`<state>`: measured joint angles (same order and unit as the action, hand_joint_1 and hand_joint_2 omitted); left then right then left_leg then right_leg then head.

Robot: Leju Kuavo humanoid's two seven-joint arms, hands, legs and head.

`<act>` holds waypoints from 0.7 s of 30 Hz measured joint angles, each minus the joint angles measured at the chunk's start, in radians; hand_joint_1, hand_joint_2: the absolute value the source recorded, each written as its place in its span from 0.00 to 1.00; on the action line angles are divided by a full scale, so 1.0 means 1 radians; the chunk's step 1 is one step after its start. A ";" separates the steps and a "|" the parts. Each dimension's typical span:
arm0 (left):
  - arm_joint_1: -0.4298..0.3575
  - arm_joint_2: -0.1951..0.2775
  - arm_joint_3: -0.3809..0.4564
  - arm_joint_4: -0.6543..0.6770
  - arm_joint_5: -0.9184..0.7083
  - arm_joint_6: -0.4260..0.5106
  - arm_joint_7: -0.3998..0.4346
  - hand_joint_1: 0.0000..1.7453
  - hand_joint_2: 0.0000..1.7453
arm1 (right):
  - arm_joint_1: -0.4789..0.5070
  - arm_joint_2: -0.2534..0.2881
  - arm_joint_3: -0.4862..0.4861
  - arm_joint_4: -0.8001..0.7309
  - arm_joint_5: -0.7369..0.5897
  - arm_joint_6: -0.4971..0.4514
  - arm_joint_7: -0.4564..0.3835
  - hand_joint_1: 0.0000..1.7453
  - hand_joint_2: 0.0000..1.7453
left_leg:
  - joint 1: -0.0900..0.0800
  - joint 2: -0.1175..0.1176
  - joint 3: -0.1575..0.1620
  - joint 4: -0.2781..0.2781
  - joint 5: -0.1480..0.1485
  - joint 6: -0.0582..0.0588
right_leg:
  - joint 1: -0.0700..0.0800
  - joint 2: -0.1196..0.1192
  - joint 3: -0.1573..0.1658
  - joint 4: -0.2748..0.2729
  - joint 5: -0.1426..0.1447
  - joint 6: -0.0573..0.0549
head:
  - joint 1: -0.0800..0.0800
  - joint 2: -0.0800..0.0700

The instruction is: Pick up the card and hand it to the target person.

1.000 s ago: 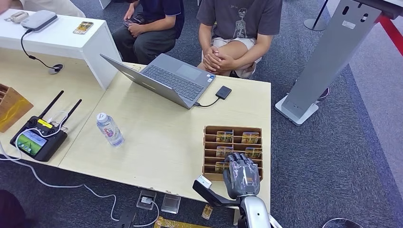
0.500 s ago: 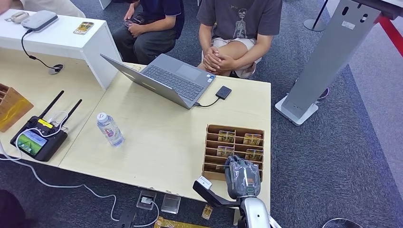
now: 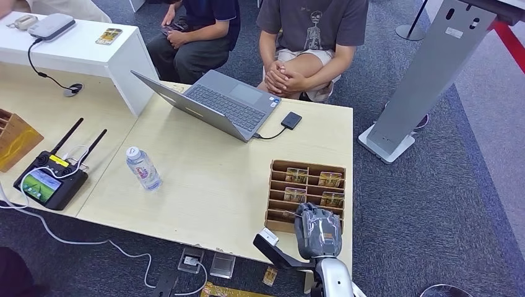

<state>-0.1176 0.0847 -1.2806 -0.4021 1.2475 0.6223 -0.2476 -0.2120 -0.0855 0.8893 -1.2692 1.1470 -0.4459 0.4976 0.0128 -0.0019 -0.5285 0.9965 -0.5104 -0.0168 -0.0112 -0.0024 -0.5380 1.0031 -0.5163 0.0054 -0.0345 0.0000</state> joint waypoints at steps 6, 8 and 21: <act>0.000 0.000 0.000 0.001 -0.005 -0.001 0.001 0.00 0.00 | 0.000 -0.006 -0.026 -0.065 -0.023 -0.036 -0.021 0.87 1.00 | 0.000 0.000 0.000 0.000 0.000 0.000 | 0.000 0.000 0.000 0.000 0.000 0.000 | 0.000 0.000; 0.000 0.000 0.000 0.004 -0.006 -0.001 0.002 0.00 0.00 | -0.001 -0.009 -0.037 -0.095 -0.045 -0.048 -0.036 0.86 1.00 | 0.000 0.000 0.000 0.000 0.000 0.000 | 0.000 0.000 0.000 0.000 0.000 0.000 | 0.000 0.000; 0.001 -0.010 0.000 0.010 -0.006 0.006 0.013 0.00 0.00 | -0.054 -0.042 -0.097 -0.248 -0.174 -0.110 -0.099 0.86 1.00 | 0.000 0.000 -0.001 0.000 0.000 0.000 | 0.000 0.000 -0.001 0.000 0.000 0.000 | 0.000 0.000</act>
<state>-0.1165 0.0748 -1.2802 -0.3925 1.2418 0.6284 -0.2342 -0.2656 -0.1276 0.7918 -1.5174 0.9732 -0.5557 0.3991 0.0127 -0.0019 -0.5290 0.9965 -0.5104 -0.0168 -0.0113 -0.0023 -0.5385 1.0031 -0.5163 0.0054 -0.0347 0.0000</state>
